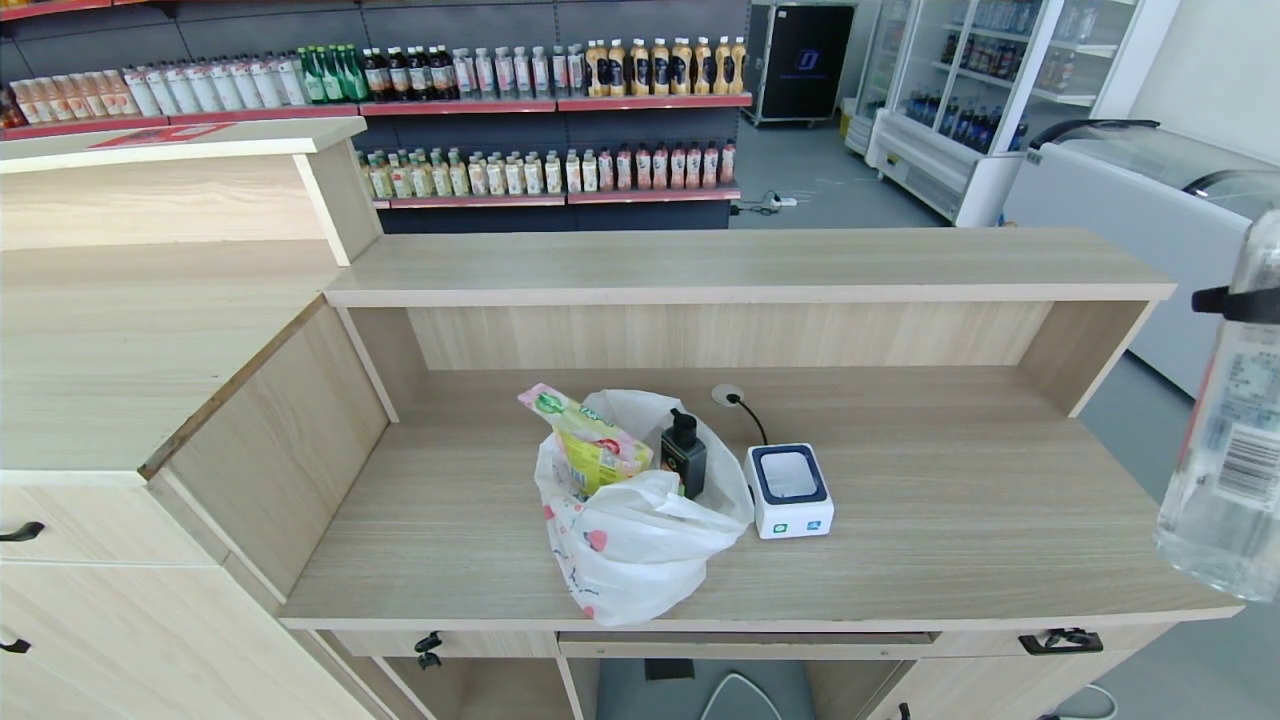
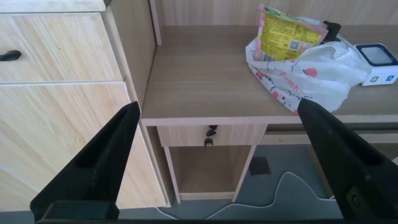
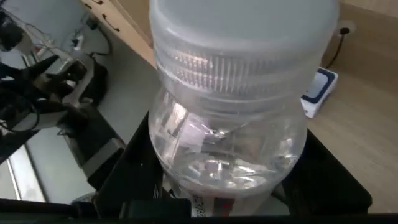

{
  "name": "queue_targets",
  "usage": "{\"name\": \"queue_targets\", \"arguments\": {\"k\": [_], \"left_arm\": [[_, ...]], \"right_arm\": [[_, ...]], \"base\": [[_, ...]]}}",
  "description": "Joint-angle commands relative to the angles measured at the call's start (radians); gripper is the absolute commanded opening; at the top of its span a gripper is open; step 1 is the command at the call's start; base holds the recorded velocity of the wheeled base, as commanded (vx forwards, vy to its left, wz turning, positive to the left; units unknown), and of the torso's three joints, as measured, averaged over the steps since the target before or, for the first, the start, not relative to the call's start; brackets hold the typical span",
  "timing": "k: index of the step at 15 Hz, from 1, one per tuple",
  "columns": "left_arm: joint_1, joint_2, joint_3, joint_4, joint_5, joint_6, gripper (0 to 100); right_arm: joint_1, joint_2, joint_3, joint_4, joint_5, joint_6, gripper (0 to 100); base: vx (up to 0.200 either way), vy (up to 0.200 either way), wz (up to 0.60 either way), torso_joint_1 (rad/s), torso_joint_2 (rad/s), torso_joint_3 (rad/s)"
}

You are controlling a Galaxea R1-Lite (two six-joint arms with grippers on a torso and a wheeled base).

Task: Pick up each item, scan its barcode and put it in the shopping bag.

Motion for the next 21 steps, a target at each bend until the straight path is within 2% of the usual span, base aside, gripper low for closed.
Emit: {"name": "queue_targets", "arguments": {"k": [1, 3, 4, 6, 10, 12, 17, 18, 19, 21], "left_arm": [[0.000, 0.001, 0.000, 0.000, 0.000, 0.001, 100], [0.000, 0.001, 0.000, 0.000, 0.000, 0.001, 100], [0.000, 0.001, 0.000, 0.000, 0.000, -0.001, 100], [0.000, 0.001, 0.000, 0.000, 0.000, 0.001, 100], [0.000, 0.001, 0.000, 0.000, 0.000, 0.001, 100], [0.000, 0.001, 0.000, 0.000, 0.000, 0.001, 100], [0.000, 0.001, 0.000, 0.000, 0.000, 0.001, 100], [0.000, 0.001, 0.000, 0.000, 0.002, 0.001, 100], [0.000, 0.001, 0.000, 0.000, 0.000, -0.001, 100], [0.000, 0.001, 0.000, 0.000, 0.000, -0.001, 100]], "right_arm": [[-0.138, 0.071, 0.072, 0.002, -0.024, -0.229, 0], [-0.214, 0.114, 0.126, 0.002, -0.024, -0.457, 0], [-0.245, 0.133, 0.121, 0.000, -0.024, -0.503, 0], [-0.260, 0.162, 0.112, 0.000, -0.031, -0.509, 0], [-0.313, 0.150, 0.132, 0.000, -0.117, -0.516, 0], [-0.319, 0.148, 0.138, -0.004, -0.117, -0.509, 0], [-0.316, 0.177, 0.229, -0.288, -0.148, -0.511, 0], [-0.314, 0.180, 0.238, -0.302, -0.148, -0.514, 0], [-0.306, 0.188, 0.294, -0.400, -0.148, -0.525, 0], [-0.296, 0.269, 0.437, -0.707, -0.148, -0.672, 0]], "base": [[0.000, 0.000, 0.00, 0.000, 0.00, 0.000], [0.000, 0.000, 0.00, 0.000, 0.00, 0.000], [0.000, 0.000, 0.00, 0.000, 0.00, 0.000], [0.000, 0.000, 0.00, 0.000, 0.00, 0.000], [0.000, 0.000, 0.00, 0.000, 0.00, 0.000], [0.000, 0.000, 0.30, 0.001, 0.00, 0.004], [0.000, 0.000, 0.60, 0.007, 0.00, 0.003], [0.000, 0.000, 0.00, 0.000, 0.00, 0.000], [0.000, 0.000, 0.00, 0.000, 0.00, 0.000], [0.000, 0.000, 0.00, 0.000, 0.00, 0.000]]}}
